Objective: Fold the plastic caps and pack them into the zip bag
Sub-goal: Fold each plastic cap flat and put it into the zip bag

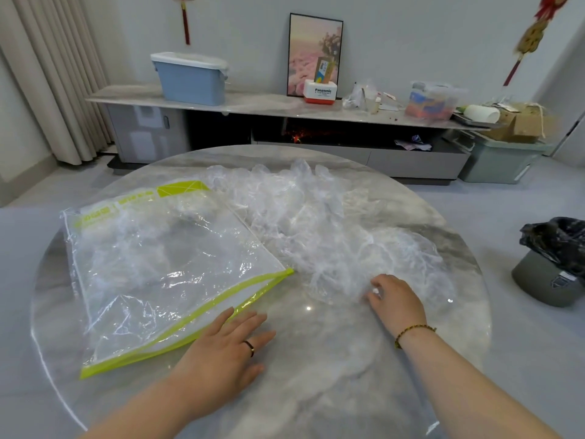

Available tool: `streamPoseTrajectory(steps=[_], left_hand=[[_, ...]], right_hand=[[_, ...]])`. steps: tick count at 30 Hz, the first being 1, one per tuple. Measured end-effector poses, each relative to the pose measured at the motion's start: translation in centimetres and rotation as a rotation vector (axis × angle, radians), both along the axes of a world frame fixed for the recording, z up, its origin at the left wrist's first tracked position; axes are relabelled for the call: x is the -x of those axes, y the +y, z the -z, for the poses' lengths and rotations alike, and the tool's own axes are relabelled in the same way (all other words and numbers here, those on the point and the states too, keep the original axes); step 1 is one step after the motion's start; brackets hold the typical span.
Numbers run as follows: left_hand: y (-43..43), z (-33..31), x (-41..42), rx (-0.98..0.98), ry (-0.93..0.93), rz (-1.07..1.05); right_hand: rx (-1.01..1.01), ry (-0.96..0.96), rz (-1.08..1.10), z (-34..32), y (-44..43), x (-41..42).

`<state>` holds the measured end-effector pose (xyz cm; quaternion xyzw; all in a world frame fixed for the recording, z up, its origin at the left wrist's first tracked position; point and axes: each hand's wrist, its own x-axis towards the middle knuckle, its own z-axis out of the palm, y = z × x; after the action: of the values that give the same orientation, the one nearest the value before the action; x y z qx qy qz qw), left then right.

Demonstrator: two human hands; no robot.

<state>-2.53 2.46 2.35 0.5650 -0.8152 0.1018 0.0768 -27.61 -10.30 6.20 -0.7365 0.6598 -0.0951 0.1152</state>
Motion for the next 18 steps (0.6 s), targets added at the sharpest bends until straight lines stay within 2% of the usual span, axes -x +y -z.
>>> streamPoseTrajectory(steps=[2, 6, 9, 11, 15, 16, 18], left_hand=[[0.1, 0.3, -0.1, -0.038, 0.019, -0.004], [0.0, 0.2, -0.1, -0.060, 0.037, -0.020], [-0.1, 0.0, 0.1, -0.051, 0.068, -0.024], [0.1, -0.9, 0.4, 0.010, 0.162, -0.042], [0.6, -2.8, 0.8, 0.227, 0.384, -0.010], [0.9, -3.1, 1.0, 0.249, 0.406, 0.027], [1.7, -3.0, 0.9, 0.277, 0.335, 0.101]], right_hand=[[0.066, -0.019, 0.049, 0.1, -0.6, 0.2], [0.232, -0.276, 0.043, -0.2, -0.3, 0.4], [0.536, -0.280, -0.114, -1.1, 0.9, 0.0], [0.701, -0.261, -0.274, -1.4, 2.3, -0.6], [0.644, -0.297, -0.639, -0.5, 6.7, -2.7], [0.602, -0.294, -0.737, 0.1, 7.8, -3.0], [0.508, -0.298, -0.873, 1.2, 9.6, -3.2]])
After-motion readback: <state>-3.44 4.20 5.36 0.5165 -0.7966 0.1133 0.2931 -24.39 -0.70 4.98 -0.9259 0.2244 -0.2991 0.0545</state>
